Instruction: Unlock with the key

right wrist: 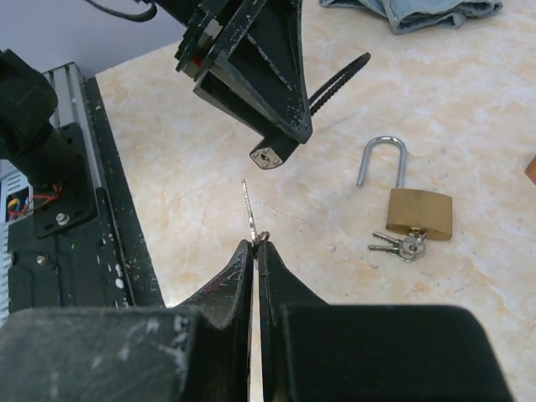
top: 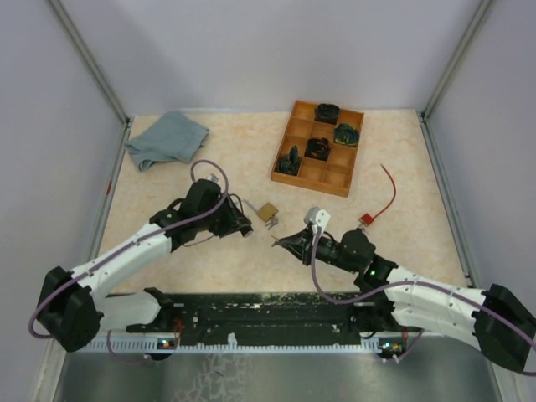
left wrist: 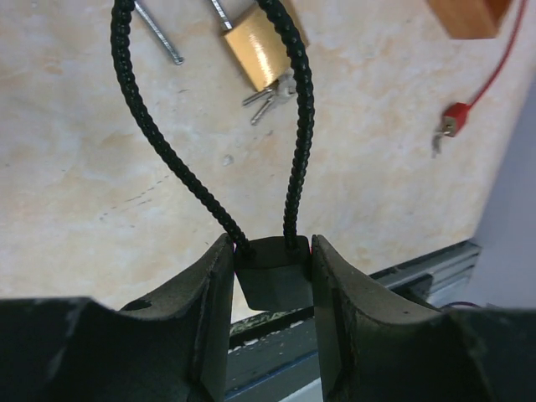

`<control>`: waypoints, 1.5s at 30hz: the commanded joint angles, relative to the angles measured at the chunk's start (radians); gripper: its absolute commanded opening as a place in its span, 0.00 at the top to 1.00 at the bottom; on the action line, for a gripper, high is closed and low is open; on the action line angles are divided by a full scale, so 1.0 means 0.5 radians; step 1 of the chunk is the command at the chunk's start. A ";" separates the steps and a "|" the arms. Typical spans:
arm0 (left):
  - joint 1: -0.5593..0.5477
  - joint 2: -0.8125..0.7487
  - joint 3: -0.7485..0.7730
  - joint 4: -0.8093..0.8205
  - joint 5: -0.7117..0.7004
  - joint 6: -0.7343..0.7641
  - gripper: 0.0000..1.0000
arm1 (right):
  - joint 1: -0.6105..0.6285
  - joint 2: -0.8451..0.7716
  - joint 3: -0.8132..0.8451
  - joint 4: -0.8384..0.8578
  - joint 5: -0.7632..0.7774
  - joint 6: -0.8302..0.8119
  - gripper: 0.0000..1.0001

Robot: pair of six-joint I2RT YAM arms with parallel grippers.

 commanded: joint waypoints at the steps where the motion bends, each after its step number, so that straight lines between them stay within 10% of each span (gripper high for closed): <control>1: 0.015 -0.214 -0.235 0.644 0.145 -0.175 1.00 | 0.136 0.055 0.147 0.063 0.268 0.072 1.00; 19: 0.018 -0.652 -0.904 2.082 0.401 -0.293 1.00 | 0.182 0.401 0.333 0.203 0.317 0.586 1.00; 45: -0.049 -0.554 -0.609 1.378 0.175 -0.218 1.00 | 0.183 0.550 0.437 0.259 0.403 0.518 1.00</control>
